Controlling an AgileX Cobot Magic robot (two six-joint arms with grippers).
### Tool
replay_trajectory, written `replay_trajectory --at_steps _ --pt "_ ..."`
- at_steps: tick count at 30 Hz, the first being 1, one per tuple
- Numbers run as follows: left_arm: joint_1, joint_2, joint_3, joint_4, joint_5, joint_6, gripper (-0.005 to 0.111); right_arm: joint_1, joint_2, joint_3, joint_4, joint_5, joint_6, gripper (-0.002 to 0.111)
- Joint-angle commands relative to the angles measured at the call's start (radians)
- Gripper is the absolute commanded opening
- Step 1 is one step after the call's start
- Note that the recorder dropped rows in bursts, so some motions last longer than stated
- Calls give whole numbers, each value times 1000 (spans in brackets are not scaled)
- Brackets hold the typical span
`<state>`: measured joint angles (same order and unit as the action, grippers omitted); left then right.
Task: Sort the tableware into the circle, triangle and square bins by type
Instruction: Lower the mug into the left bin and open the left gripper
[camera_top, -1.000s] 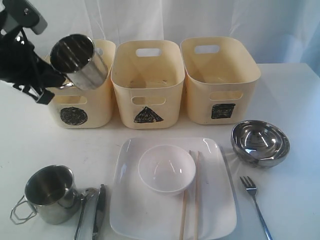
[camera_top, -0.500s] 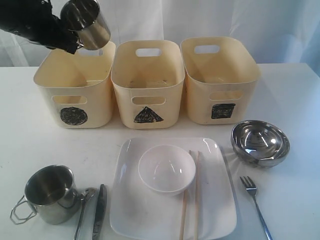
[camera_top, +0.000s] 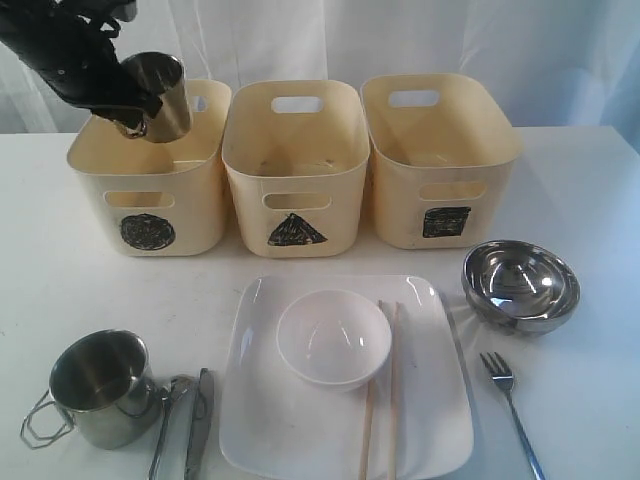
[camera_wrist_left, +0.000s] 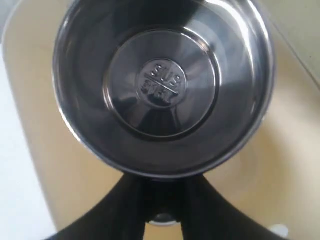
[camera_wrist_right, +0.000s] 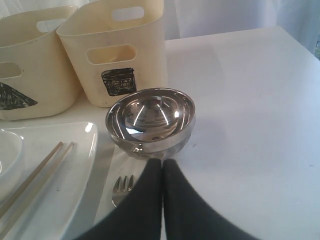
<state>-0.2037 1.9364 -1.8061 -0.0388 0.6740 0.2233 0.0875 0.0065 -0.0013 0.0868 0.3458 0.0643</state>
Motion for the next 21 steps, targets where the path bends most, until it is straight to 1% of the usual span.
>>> replay_trajectory --at_steps 1,9,21 --pt "1 59 -28 -31 36 -19 0 -8 -7 1 -6 -4 0 0" --pt "1 141 -33 -80 42 -19 0 -8 -7 1 -6 -4 0 0" --pt "1 171 -33 -102 61 -23 0 -8 -7 1 -6 -4 0 0"
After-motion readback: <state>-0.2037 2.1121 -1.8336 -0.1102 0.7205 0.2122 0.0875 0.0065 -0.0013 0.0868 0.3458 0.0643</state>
